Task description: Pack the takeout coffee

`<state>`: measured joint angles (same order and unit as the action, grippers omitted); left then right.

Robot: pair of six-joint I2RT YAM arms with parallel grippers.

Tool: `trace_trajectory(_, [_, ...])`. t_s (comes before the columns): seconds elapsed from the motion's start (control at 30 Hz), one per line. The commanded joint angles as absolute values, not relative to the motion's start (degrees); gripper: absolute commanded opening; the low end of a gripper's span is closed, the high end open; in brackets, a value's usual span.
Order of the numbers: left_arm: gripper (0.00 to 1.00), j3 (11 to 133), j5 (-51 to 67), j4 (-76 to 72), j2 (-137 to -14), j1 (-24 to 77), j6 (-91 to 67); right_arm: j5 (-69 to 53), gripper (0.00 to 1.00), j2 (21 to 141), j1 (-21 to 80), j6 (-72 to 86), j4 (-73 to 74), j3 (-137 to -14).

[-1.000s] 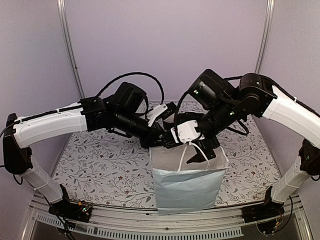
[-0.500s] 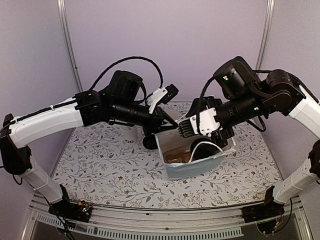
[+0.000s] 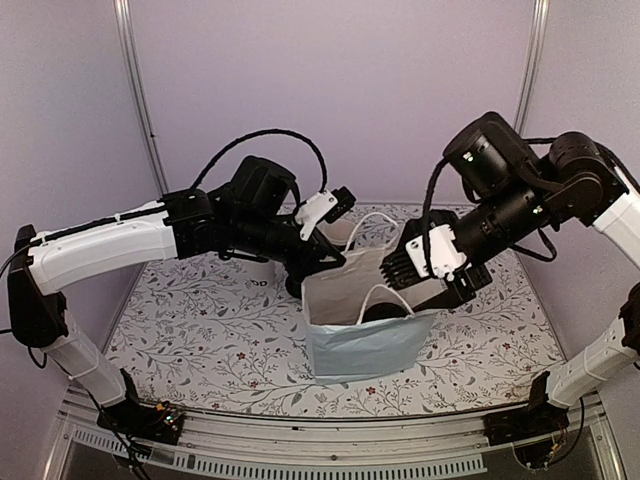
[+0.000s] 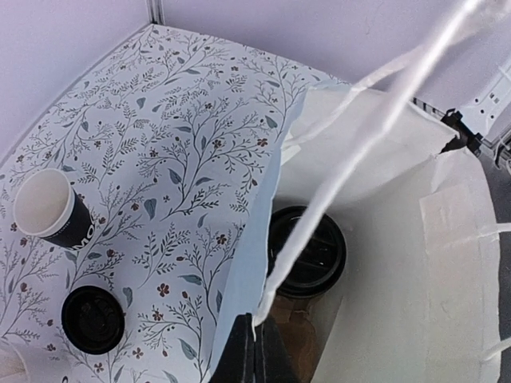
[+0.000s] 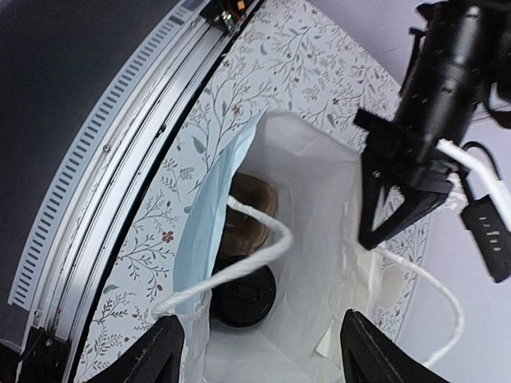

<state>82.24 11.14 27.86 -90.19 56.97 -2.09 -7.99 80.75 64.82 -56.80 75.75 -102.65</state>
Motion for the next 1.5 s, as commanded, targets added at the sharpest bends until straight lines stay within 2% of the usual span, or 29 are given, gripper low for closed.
trace_trajectory(0.0, [0.00, 81.2, 9.9, 27.1, -89.4, 57.3, -1.6, -11.2, 0.69, 79.2, 64.6, -54.7, 75.2, -111.9])
trace_trajectory(0.13, [0.00, 80.0, 9.6, 25.7, -87.2, 58.3, -0.9, -3.3, 0.71, 76.8, 59.4, -53.9, 67.2, -109.2])
trace_trajectory(0.17, [0.00, 79.6, 9.6, 25.0, -86.8, 58.8, -0.5, -3.3, 0.75, 75.9, 56.1, -53.7, 64.6, -108.1])
trace_trajectory(0.23, [0.00, 79.1, 9.3, 24.3, -86.1, 60.0, -0.1, -9.1, 0.79, 74.5, 46.7, -51.9, 61.1, -106.7])
trace_trajectory(0.3, [0.00, 79.0, 8.7, 23.6, -85.8, 61.5, 1.2, -16.3, 0.80, 73.6, 36.8, -50.1, 58.3, -103.9])
trace_trajectory(0.37, [0.00, 79.1, 8.2, 23.3, -85.5, 63.0, 1.6, -17.7, 0.81, 71.9, 31.2, -48.4, 54.6, -97.5])
trace_trajectory(0.5, [0.00, 78.5, 8.3, 23.2, -84.3, 65.8, 1.4, -14.6, 0.83, 65.9, 26.3, -45.9, 44.3, -81.4])
trace_trajectory(0.63, [0.00, 77.7, 7.1, 22.8, -83.8, 69.1, 0.6, -15.2, 0.84, 64.0, 19.1, -39.6, 37.7, -74.1])
trace_trajectory(0.8, [0.01, 79.6, 3.9, 25.2, -84.1, 75.2, 0.4, -15.6, 0.84, 61.1, 18.6, -37.6, 31.9, -64.8])
trace_trajectory(1.0, [0.07, 80.7, 3.7, 29.0, -84.0, 81.0, 0.1, -17.9, 0.85, 62.7, 18.6, -35.7, 32.4, -63.2])
trace_trajectory(1.2, [0.00, 82.3, 3.2, 33.0, -86.1, 85.3, -1.1, -20.3, 0.86, 65.4, 18.6, -34.2, 33.1, -63.1])
trace_trajectory(1.47, [0.00, 84.4, 0.8, 34.5, -86.5, 90.1, -0.6, -22.3, 0.86, 66.8, 18.6, -33.6, 34.0, -63.4])
